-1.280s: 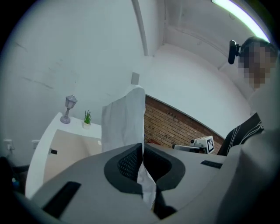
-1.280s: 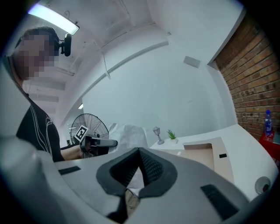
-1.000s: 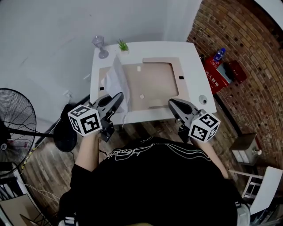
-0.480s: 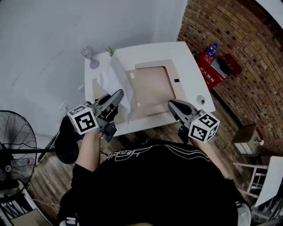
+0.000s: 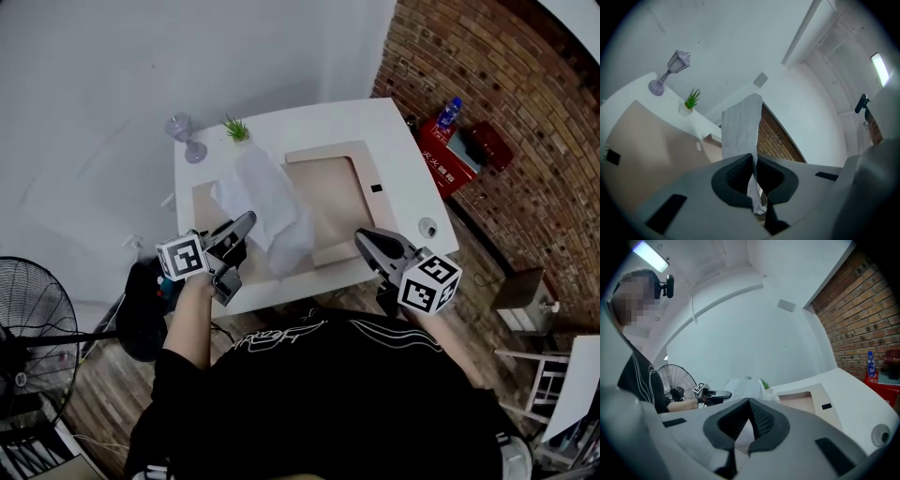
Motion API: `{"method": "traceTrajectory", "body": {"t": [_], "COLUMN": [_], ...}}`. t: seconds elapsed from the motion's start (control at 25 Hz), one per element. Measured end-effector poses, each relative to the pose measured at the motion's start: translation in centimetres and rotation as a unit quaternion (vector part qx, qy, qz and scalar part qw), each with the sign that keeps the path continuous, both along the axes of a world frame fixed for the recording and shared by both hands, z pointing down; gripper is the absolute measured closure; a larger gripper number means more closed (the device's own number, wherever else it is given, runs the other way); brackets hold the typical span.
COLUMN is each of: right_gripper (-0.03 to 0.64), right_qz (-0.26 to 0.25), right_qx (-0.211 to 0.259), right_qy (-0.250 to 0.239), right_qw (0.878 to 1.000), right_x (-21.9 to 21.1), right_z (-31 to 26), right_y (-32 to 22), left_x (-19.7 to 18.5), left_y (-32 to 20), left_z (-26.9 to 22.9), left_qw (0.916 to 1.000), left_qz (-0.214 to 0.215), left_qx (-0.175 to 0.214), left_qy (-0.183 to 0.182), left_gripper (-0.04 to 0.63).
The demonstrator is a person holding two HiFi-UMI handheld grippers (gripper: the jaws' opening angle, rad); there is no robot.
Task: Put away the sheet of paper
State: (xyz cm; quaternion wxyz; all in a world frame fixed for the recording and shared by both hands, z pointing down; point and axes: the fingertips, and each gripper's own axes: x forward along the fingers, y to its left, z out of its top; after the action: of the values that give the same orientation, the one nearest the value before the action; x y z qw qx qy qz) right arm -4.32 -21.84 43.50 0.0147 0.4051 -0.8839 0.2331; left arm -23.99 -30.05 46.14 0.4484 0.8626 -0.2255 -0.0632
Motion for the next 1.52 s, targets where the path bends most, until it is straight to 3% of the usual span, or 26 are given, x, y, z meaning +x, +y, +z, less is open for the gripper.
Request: {"method": "traceTrajectory", "body": {"t": [0.28, 0.52, 1.0, 1.52], "right_gripper": [0.617, 0.617, 0.617, 0.617], "right_qz": [0.008, 0.009, -0.015, -0.073], "right_qx": [-0.013, -0.017, -0.026, -0.022], "right_qy": [0.000, 0.005, 0.000, 0.000], "right_qw": [1.000, 1.000, 1.000, 0.997], "right_x": [-0.2, 0.4, 3.4, 5.1], "right_z": [1.0, 1.4, 1.8, 0.0], "right_y": [-1.6, -2.4, -4.7, -8.0], "left_x": [-2.6, -3.8, -2.1, 2.3], "left_y": [-2.3, -3.2, -3.7, -5.4], "left_z": [6.2, 10.6, 13.5, 13.9], "left_qw": [0.9967, 0.9866, 0.9618, 0.9506], "left_qz": [0.005, 0.021, 0.054, 0.051], "left_qx": [-0.066, -0.096, -0.106, -0.126], "left_qy": [-0.047, -0.130, -0.246, -0.279], "left_gripper": [0.563, 0.563, 0.563, 0.563]}}
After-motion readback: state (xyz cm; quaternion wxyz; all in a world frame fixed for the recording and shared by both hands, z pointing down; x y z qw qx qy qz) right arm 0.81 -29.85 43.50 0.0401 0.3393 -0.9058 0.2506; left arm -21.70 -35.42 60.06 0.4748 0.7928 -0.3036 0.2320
